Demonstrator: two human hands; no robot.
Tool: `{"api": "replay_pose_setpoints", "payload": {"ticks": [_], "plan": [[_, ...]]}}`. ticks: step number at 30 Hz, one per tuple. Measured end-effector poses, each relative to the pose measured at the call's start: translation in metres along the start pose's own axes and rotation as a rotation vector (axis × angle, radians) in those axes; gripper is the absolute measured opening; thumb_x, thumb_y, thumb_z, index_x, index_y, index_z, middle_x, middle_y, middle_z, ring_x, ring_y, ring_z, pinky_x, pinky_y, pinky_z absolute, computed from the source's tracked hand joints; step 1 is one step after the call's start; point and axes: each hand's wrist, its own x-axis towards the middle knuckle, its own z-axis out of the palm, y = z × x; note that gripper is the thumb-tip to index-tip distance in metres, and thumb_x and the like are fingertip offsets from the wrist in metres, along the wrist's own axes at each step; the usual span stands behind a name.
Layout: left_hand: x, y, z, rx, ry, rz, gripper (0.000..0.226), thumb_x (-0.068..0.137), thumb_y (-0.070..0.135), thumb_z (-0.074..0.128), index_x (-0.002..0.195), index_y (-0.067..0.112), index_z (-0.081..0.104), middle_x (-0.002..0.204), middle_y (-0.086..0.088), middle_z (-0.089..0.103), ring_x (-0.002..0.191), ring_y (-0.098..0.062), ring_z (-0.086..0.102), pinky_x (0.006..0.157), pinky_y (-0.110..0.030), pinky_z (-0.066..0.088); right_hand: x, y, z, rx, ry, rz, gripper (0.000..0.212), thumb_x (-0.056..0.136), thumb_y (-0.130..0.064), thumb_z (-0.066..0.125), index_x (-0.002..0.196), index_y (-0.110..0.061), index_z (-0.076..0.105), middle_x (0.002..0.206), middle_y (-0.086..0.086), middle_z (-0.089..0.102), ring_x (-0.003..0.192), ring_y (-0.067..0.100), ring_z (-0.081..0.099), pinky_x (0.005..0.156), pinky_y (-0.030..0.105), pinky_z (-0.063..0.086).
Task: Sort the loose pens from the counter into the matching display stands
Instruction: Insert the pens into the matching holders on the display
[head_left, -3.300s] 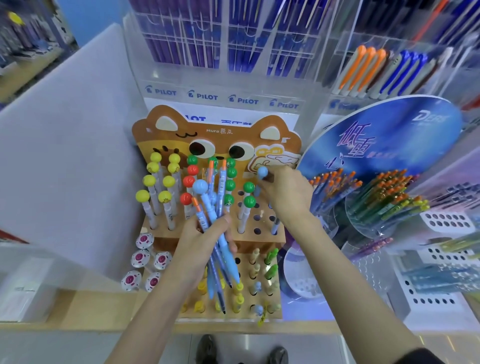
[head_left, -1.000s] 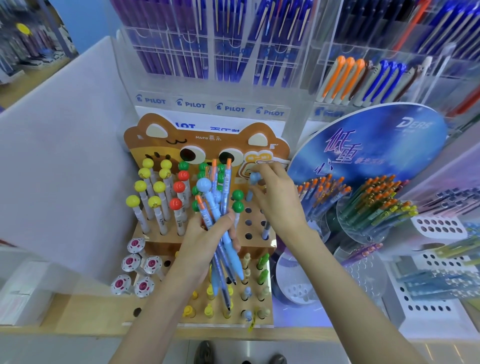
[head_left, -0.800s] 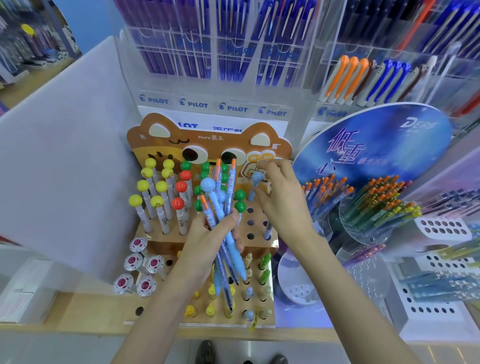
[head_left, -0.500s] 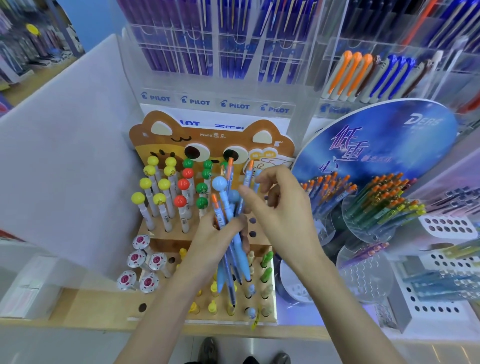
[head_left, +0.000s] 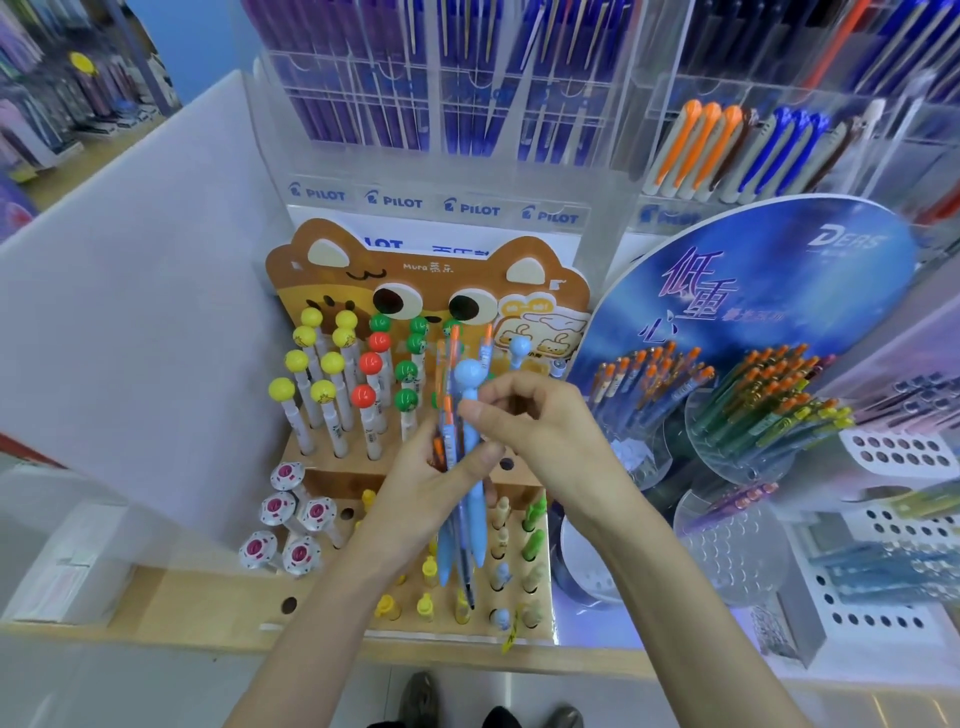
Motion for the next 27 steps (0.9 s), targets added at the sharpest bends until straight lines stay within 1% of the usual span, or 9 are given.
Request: {"api": "replay_pose_setpoints", "payload": {"ticks": [3,6,9,12,15,17,19,22,27], "plan": [[0.001,-0.003,-0.001,-0.035,0.105,0.024,0.031,0.071,0.045,0.062,0.088,0.020,0.059,0.063,0.004,0.065,0.056,-0.009,0.062,0.051,-0.019,0.049,0.000,-0.001,-0.004,0.046,0.083,-0.026,0.008,0.089,-0.017,0.066,0.082,-0.013,0.064,0.060,0.000,0.051,0.049,0.001,0.047,0.051,0.014,0.040],[0.005,-0.003,-0.003,-0.043,0.234,0.058,0.029,0.078,0.046,0.059,0.078,0.018,0.055,0.058,0.009,0.055,0.054,-0.007,0.058,0.051,-0.018,0.047,0.001,-0.001,-0.011,0.059,0.181,-0.083,0.010,0.090,-0.018,0.065,0.080,-0.016,0.064,0.060,-0.008,0.054,0.050,0.002,0.045,0.051,0.017,0.038],[0.010,-0.001,-0.009,-0.012,0.289,0.089,0.021,0.084,0.047,0.064,0.068,0.035,0.059,0.058,0.008,0.054,0.056,-0.017,0.061,0.047,-0.025,0.048,0.002,-0.003,-0.017,0.115,0.257,-0.154,0.012,0.093,-0.015,0.060,0.081,-0.012,0.062,0.056,-0.009,0.057,0.050,0.008,0.049,0.049,0.020,0.041],[0.010,0.001,-0.011,0.036,0.292,0.130,0.019,0.080,0.053,0.062,0.067,0.039,0.060,0.059,0.006,0.054,0.055,-0.016,0.060,0.049,-0.027,0.047,0.007,-0.006,-0.029,0.197,0.387,-0.221,0.011,0.095,-0.012,0.057,0.085,-0.009,0.060,0.060,-0.002,0.062,0.051,0.015,0.053,0.051,0.024,0.046],[0.009,-0.001,-0.012,0.063,0.302,0.129,0.021,0.077,0.057,0.059,0.066,0.039,0.059,0.058,0.007,0.055,0.055,-0.013,0.056,0.054,-0.031,0.045,0.015,-0.001,-0.039,-0.014,0.514,-0.292,0.011,0.095,-0.017,0.058,0.085,-0.019,0.058,0.075,0.002,0.066,0.066,0.017,0.064,0.064,0.033,0.054],[0.008,-0.003,-0.011,0.077,0.304,0.126,0.024,0.078,0.057,0.059,0.064,0.037,0.058,0.057,0.005,0.055,0.055,-0.013,0.054,0.057,-0.033,0.045,0.022,0.006,-0.037,-0.192,0.515,-0.297,0.011,0.095,-0.019,0.058,0.085,-0.021,0.056,0.082,0.001,0.067,0.077,0.019,0.066,0.072,0.036,0.054],[0.008,-0.004,-0.011,0.079,0.308,0.123,0.027,0.078,0.057,0.059,0.063,0.034,0.057,0.056,0.004,0.053,0.054,-0.014,0.052,0.058,-0.033,0.045,0.029,0.014,-0.031,-0.325,0.480,-0.275,0.006,0.094,-0.017,0.058,0.089,-0.015,0.059,0.084,0.000,0.068,0.078,0.014,0.065,0.072,0.032,0.052],[0.009,-0.004,-0.012,0.087,0.300,0.137,0.029,0.080,0.056,0.059,0.062,0.033,0.055,0.056,0.004,0.051,0.054,-0.015,0.050,0.058,-0.033,0.044,0.040,0.023,-0.027,-0.487,0.430,-0.245,0.013,0.093,-0.015,0.059,0.097,-0.004,0.064,0.090,0.009,0.070,0.083,0.022,0.065,0.075,0.040,0.052],[0.010,-0.004,-0.016,0.080,0.304,0.160,0.026,0.084,0.052,0.058,0.063,0.036,0.056,0.056,0.005,0.051,0.054,-0.012,0.050,0.058,-0.031,0.044,0.045,0.026,-0.030,-0.543,0.421,-0.236,0.016,0.093,-0.016,0.058,0.098,-0.002,0.066,0.090,0.012,0.069,0.082,0.026,0.065,0.076,0.044,0.051]]}}
